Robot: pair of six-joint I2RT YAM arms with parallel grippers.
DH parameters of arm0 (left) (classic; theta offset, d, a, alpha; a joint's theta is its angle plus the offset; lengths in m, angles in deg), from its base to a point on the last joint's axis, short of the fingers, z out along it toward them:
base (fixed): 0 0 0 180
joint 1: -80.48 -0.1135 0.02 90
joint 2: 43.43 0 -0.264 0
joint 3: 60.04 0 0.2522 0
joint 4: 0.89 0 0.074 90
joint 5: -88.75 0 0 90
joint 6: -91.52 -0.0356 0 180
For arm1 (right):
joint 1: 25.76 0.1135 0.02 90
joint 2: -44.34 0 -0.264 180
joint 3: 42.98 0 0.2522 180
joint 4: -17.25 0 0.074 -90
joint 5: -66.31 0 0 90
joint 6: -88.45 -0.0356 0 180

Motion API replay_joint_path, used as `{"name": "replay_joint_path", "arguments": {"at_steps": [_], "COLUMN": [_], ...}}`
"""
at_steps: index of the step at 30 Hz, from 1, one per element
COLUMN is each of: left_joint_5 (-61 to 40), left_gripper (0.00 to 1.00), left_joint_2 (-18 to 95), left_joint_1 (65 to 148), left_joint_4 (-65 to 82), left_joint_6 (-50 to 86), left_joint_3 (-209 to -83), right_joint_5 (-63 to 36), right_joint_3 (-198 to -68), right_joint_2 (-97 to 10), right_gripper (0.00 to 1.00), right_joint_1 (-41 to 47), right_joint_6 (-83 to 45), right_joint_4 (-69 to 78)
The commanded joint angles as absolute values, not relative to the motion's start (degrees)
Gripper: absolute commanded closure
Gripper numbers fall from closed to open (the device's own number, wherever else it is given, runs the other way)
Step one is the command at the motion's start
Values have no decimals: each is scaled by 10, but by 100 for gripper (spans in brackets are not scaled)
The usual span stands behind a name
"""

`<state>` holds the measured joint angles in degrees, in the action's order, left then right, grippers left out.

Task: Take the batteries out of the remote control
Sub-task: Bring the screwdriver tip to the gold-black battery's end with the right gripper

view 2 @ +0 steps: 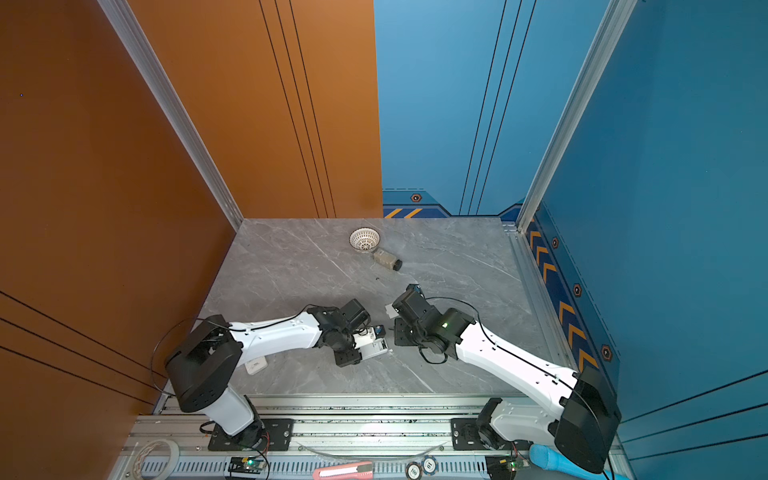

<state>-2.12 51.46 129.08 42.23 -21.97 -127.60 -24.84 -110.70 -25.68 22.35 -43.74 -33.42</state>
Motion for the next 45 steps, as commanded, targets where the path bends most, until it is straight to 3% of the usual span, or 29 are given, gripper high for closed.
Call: {"name": "replay_joint_path", "arguments": {"at_steps": [1,8,15,45], "left_joint_5": [14,108,152,127], "left_gripper": [79,93,99,100], "left_joint_2": [515,496,492,503], "left_joint_1": [1308,1347,1376,1373], "left_joint_4": [398,339,311,317], "left_joint_6": [-225,-225,-233,-259], "left_joint_3": [-1257,-1217,-1195,-1202], "right_joint_5": [-216,-229,-231,-289], "right_joint_3": [-1117,-1132,-1148,-1187], "right_joint_2": [-243,-249,-262,-309], "right_gripper": [100,100,100,100], "right_joint_1": [235,264,262,263], "right_joint_6": [-420,-419,-413,-392], "right_joint_4": [-367,-430,-435,-460]}}
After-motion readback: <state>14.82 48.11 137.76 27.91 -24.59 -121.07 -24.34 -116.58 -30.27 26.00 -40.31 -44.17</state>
